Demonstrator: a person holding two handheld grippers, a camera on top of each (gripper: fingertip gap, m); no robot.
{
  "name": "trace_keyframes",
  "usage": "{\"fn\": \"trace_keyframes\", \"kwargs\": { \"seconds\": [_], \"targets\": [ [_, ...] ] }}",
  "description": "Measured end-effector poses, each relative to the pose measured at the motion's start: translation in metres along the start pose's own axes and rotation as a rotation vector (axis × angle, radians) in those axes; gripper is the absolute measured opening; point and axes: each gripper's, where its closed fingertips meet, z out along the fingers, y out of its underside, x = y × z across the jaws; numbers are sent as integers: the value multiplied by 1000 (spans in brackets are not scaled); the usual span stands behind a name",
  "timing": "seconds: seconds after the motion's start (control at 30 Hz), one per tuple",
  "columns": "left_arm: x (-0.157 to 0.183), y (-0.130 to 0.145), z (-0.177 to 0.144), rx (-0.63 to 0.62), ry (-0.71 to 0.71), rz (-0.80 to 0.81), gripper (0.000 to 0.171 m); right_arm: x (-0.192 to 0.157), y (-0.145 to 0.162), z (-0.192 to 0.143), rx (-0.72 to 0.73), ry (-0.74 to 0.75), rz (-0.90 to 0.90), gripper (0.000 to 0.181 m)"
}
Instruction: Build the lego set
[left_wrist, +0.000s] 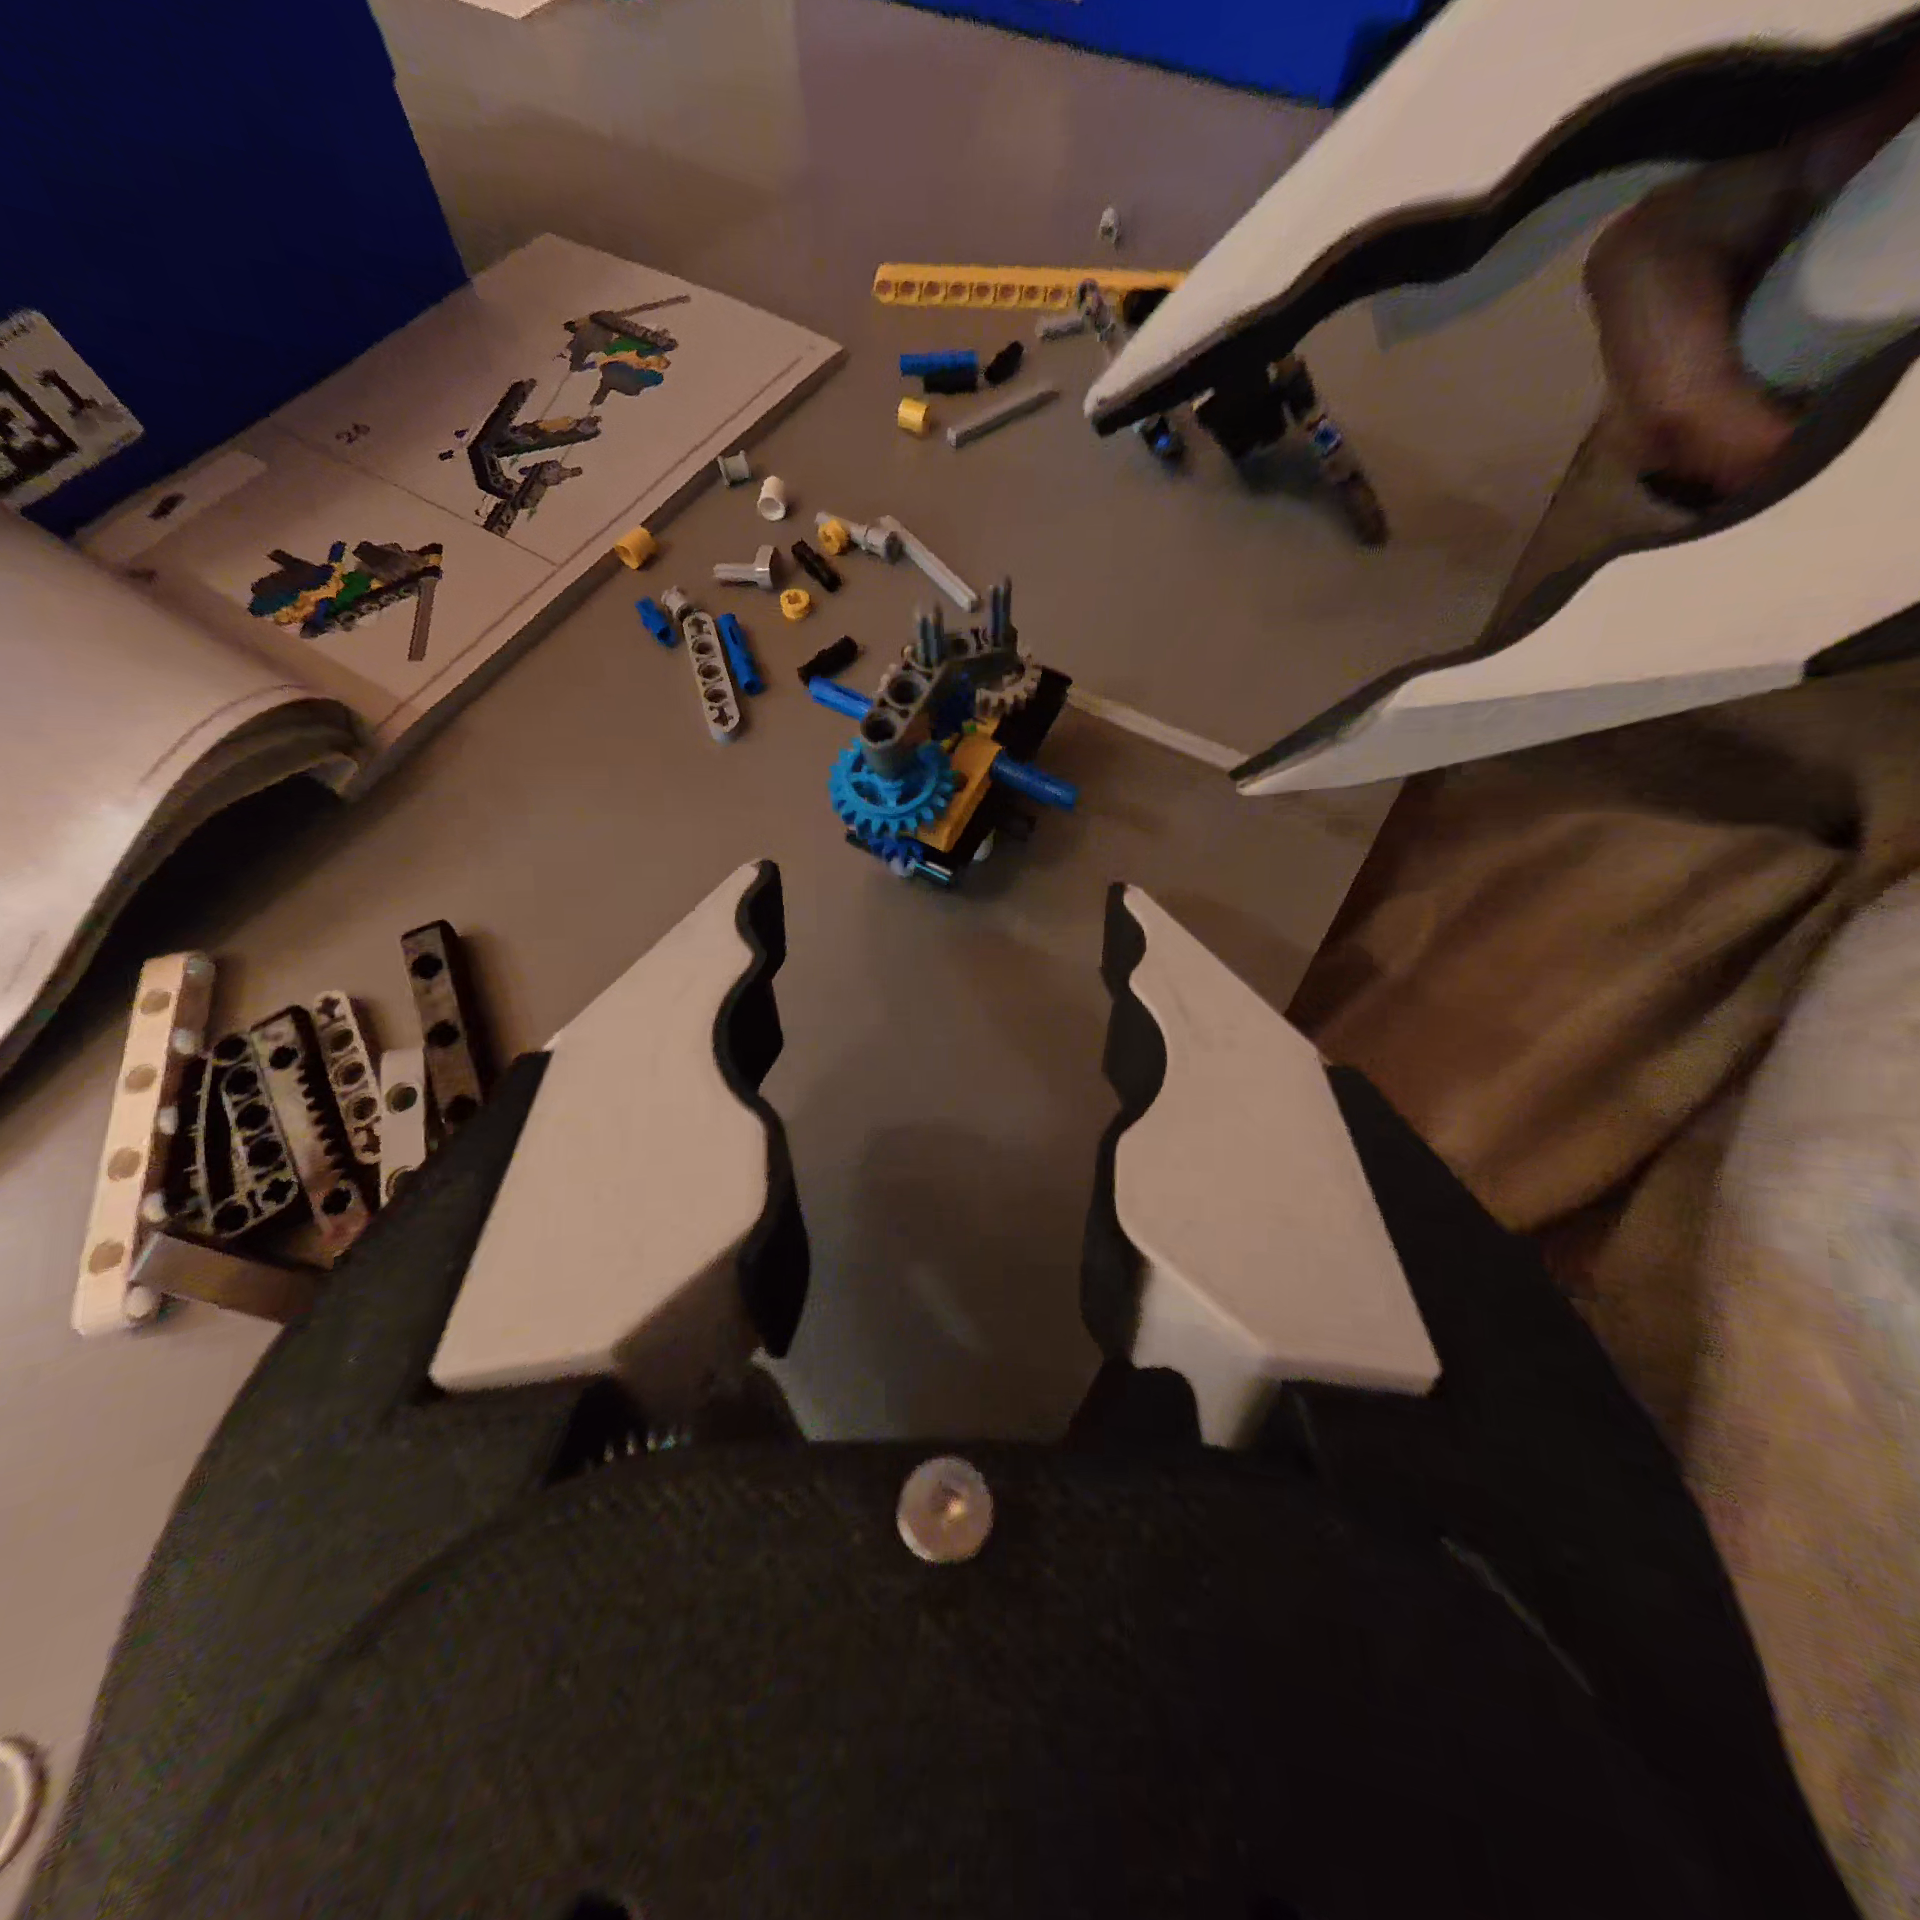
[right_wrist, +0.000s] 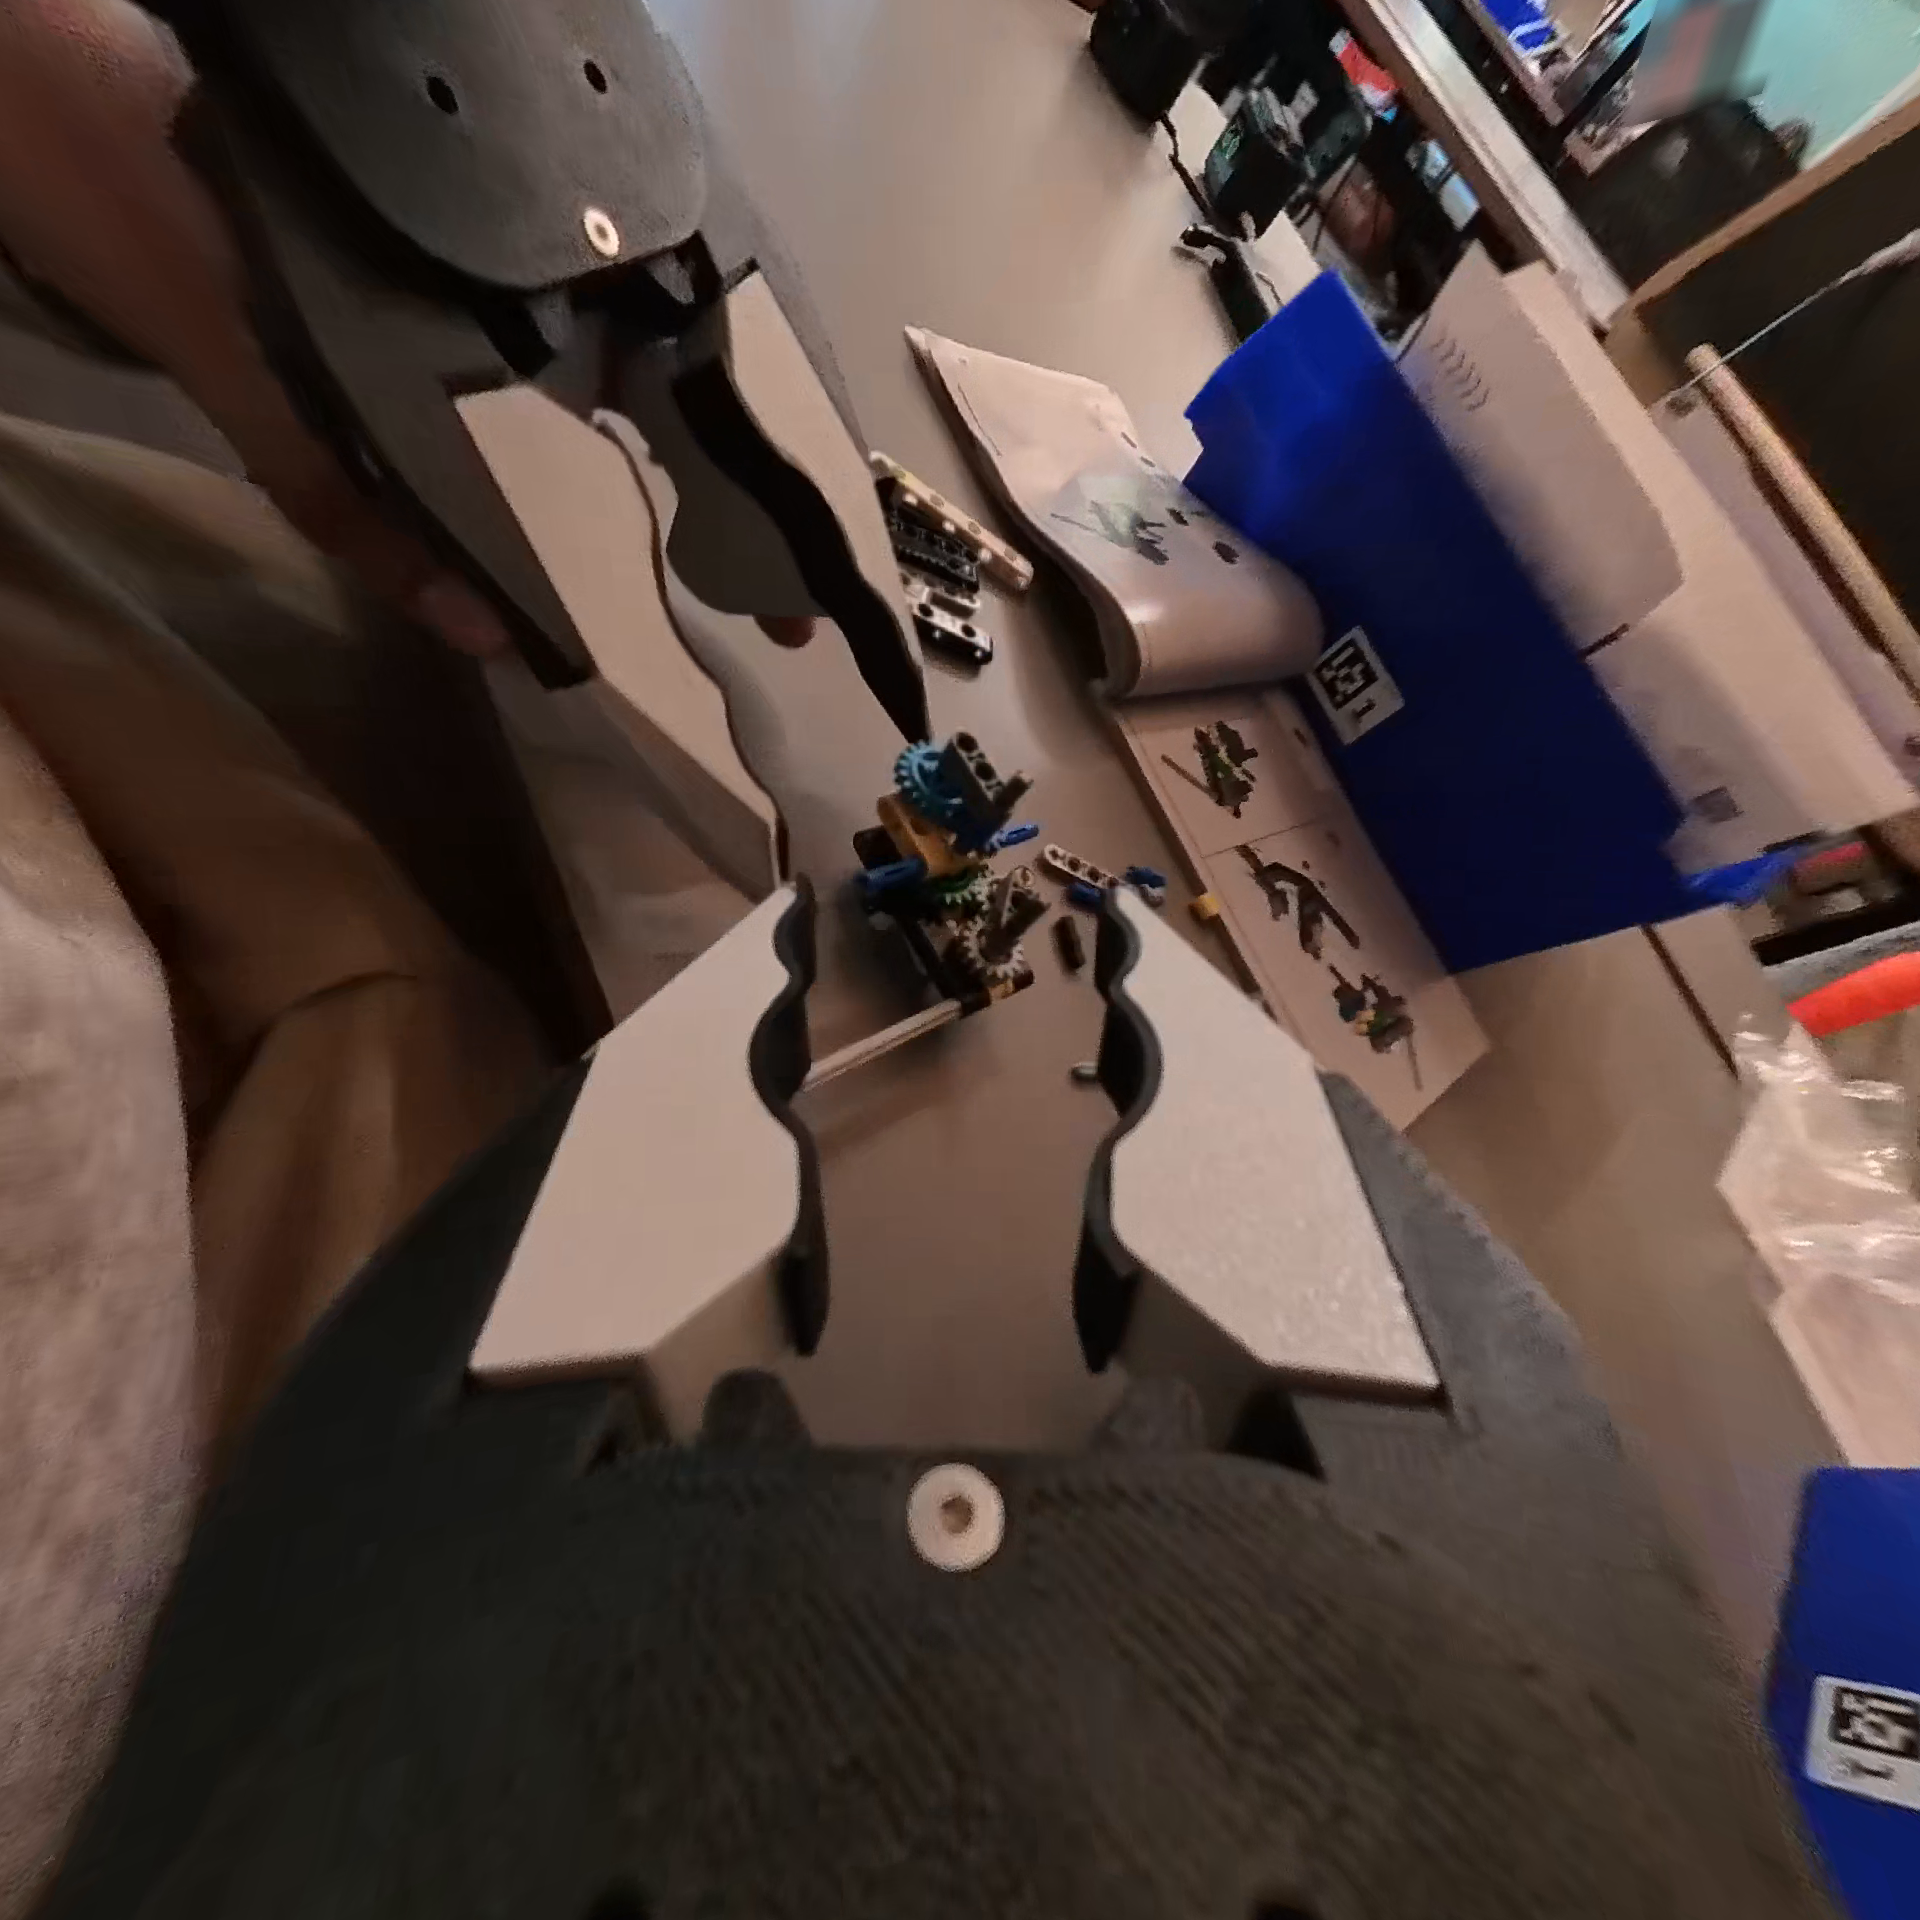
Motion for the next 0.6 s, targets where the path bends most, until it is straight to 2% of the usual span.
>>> {"fn": "trace_keyframes", "kwargs": {
  "seconds": [0.1, 0.2, 0.4, 0.5, 0.6],
  "targets": [
    [-1, 8, 1, -42, -78, 115, 64, -5, -2, 3, 2, 10, -10, 56],
    [-2, 4, -3, -3, -116, 152, 63, -9, 1, 8, 10, -40, 118, 63],
    [-7, 8, 0, -33, -68, 49, 63, 7, 21, 18, -63, -52, 355, 65],
    [-7, 11, 4, -75, -27, -11, 63, 8, 31, 25, -126, -74, 409, 55],
    [-5, 11, 6, -83, 16, -60, 63, 0, 44, 33, -225, -117, 425, 59]
  ]
}}
